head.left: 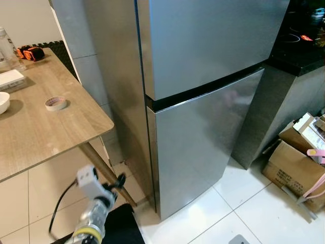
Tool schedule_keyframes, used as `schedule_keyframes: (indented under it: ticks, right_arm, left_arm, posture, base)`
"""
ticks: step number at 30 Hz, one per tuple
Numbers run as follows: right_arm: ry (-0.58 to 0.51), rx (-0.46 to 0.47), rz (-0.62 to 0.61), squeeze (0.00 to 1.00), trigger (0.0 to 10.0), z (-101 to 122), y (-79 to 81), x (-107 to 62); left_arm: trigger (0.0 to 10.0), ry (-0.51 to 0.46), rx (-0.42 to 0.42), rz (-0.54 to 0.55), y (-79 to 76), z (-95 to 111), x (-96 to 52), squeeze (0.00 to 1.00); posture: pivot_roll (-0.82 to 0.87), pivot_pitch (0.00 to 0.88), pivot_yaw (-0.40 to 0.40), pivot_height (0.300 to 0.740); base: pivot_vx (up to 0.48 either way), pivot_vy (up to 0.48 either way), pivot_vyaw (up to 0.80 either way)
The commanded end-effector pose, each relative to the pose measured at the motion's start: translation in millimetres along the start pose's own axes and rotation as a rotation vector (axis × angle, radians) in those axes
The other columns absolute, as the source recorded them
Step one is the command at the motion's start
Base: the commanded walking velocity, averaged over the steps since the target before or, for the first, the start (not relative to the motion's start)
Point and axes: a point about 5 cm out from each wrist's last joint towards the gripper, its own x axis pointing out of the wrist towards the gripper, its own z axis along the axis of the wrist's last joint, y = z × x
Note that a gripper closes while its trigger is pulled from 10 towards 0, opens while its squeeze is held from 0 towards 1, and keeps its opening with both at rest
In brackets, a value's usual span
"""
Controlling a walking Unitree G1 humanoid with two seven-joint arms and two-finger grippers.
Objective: Restocking fridge
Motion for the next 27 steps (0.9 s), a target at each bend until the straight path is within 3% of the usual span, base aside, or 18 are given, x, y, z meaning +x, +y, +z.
schedule_keyframes:
  ticks: [1, 2, 4, 6, 8, 9, 10, 11, 12, 14, 18, 23, 27]
  right_arm:
    - [0.000, 0.023, -0.022, 0.00, 10.0, -3.9, -2.8, -0.8]
    - [0.000, 0.023, -0.022, 0.00, 10.0, -3.9, -2.8, -0.8]
    - [-0.011, 0.039, -0.036, 0.00, 10.0, -2.6, -4.2, -0.9]
    - [-0.011, 0.039, -0.036, 0.00, 10.0, -2.6, -4.2, -0.9]
    - [-0.020, 0.046, -0.039, 0.00, 10.0, 0.5, -7.0, -1.1]
    - [-0.020, 0.046, -0.039, 0.00, 10.0, 0.5, -7.0, -1.1]
    - [-0.024, 0.046, -0.038, 0.00, 10.0, 1.8, -8.3, -1.2]
    - [-0.027, 0.045, -0.035, 0.00, 10.0, 2.7, -9.7, -1.4]
    - [-0.027, 0.045, -0.035, 0.00, 10.0, 2.7, -9.7, -1.4]
    - [-0.028, 0.042, -0.024, 0.00, 10.0, 1.2, -9.7, -1.7]
    - [-0.021, 0.039, -0.013, 0.00, 10.0, -2.6, -8.1, -1.9]
    - [-0.019, 0.024, 0.004, 0.00, 10.0, -6.1, -3.0, -1.8]
    - [-0.024, 0.032, 0.006, 0.00, 10.0, -6.2, 0.7, -1.3]
  left_arm:
    - [10.0, -0.025, 0.008, -0.134, -12.9, 10.7, 7.6, 1.00]
    - [10.0, -0.025, 0.008, -0.134, -12.9, 10.7, 7.6, 1.00]
    - [10.0, -0.078, 0.028, -0.322, -33.4, 33.3, 18.9, 1.00]
    - [10.0, -0.078, 0.028, -0.322, -33.4, 33.3, 18.9, 1.00]
    - [10.0, -0.092, 0.094, -0.503, -51.4, 49.0, 23.9, 1.00]
    - [10.0, -0.092, 0.094, -0.503, -51.4, 49.0, 23.9, 1.00]
    - [10.0, -0.088, 0.132, -0.575, -58.7, 56.0, 25.4, 0.63]
    - [10.0, -0.085, 0.174, -0.655, -66.1, 65.8, 26.6, 0.00]
    - [10.0, -0.085, 0.174, -0.655, -66.1, 65.8, 26.6, 0.00]
    - [10.0, -0.082, 0.284, -0.769, -77.5, 85.9, 27.3, 0.00]
    - [10.0, -0.081, 0.356, -0.831, -84.2, 98.2, 26.8, 0.00]
    - [10.0, -0.147, 0.446, -0.799, -90.7, 123.3, 29.4, 0.00]
    - [10.0, -0.175, 0.469, -0.750, -89.9, 129.2, 31.3, 0.00]
  posture:
    - [-0.06, 0.000, 0.016, 0.740]
    - [-0.06, 0.000, 0.016, 0.740]
    - [-0.05, 0.000, 0.026, 0.740]
    - [-0.05, 0.000, 0.026, 0.740]
    - [-0.06, 0.000, 0.028, 0.740]
    - [-0.06, 0.000, 0.028, 0.740]
    - [-0.06, 0.000, 0.028, 0.740]
    - [-0.05, 0.000, 0.028, 0.740]
    - [-0.05, 0.000, 0.028, 0.740]
    - [-0.04, 0.000, 0.017, 0.740]
    - [-0.03, 0.000, 0.005, 0.740]
    - [-0.04, 0.000, 0.009, 0.740]
    - [-0.04, 0.011, 0.007, 0.740]
  base:
    - [0.000, 0.000, 0.00]
    - [0.000, 0.000, 0.00]
    - [0.000, 0.000, 0.00]
    - [0.000, 0.000, 0.00]
    - [0.000, 0.000, 0.00]
    - [0.000, 0.000, 0.00]
    - [0.000, 0.000, 0.00]
    - [0.000, 0.000, 0.00]
    - [0.000, 0.000, 0.00]
    - [0.000, 0.000, 0.00]
    - [0.000, 0.000, 0.00]
    - [0.000, 0.000, 0.00]
    - [0.000, 0.000, 0.00]
